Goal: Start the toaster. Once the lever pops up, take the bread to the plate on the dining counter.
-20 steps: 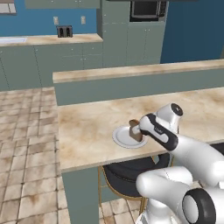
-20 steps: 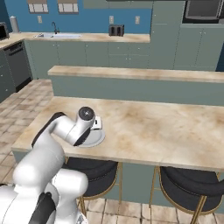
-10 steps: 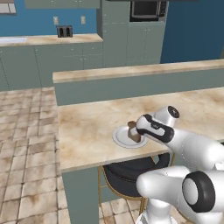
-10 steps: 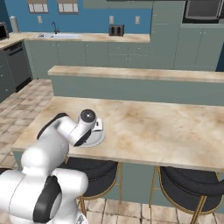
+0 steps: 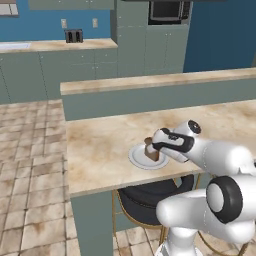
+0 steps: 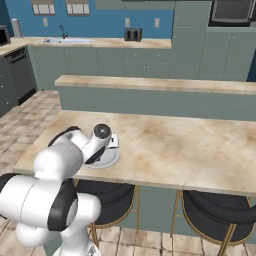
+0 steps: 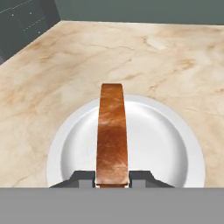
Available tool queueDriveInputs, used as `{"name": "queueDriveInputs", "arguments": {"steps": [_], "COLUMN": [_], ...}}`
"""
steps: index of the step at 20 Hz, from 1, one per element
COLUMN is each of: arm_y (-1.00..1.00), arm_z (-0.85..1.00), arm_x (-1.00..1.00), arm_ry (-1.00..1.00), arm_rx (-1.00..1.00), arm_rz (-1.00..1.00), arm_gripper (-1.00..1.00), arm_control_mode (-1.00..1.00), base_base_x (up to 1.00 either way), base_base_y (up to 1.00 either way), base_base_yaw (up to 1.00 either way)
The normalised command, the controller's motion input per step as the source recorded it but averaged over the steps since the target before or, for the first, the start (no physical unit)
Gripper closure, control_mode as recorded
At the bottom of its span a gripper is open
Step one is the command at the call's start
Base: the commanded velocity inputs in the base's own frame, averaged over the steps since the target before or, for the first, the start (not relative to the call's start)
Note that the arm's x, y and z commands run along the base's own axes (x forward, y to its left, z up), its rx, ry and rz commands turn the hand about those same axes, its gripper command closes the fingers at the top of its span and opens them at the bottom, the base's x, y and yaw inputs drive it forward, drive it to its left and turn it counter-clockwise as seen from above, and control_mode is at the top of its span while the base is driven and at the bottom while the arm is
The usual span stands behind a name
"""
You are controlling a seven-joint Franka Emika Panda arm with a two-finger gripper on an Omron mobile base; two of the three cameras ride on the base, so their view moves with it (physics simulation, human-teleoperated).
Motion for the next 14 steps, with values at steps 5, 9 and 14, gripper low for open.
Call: {"name": "queueDriveInputs", "arguments": {"steps": [5, 9, 14], "arm_y": [0.00, 0.01, 0.01], "arm_z": [-0.14, -0.16, -0.10], "arm_x": [0.15, 0.04, 0.00], "arm_ry": [0.00, 0.00, 0.00], "arm_rx": [0.00, 0.00, 0.00], "arm_rz": [0.00, 0.00, 0.00], "arm_gripper": [1.00, 1.00, 1.00], "arm_control_mode": [-1.00, -1.00, -1.00], "base_base_x": [0.00, 0.00, 0.00], "base_base_y": [0.00, 0.00, 0.00], "base_base_yaw": [0.00, 0.00, 0.00]}}
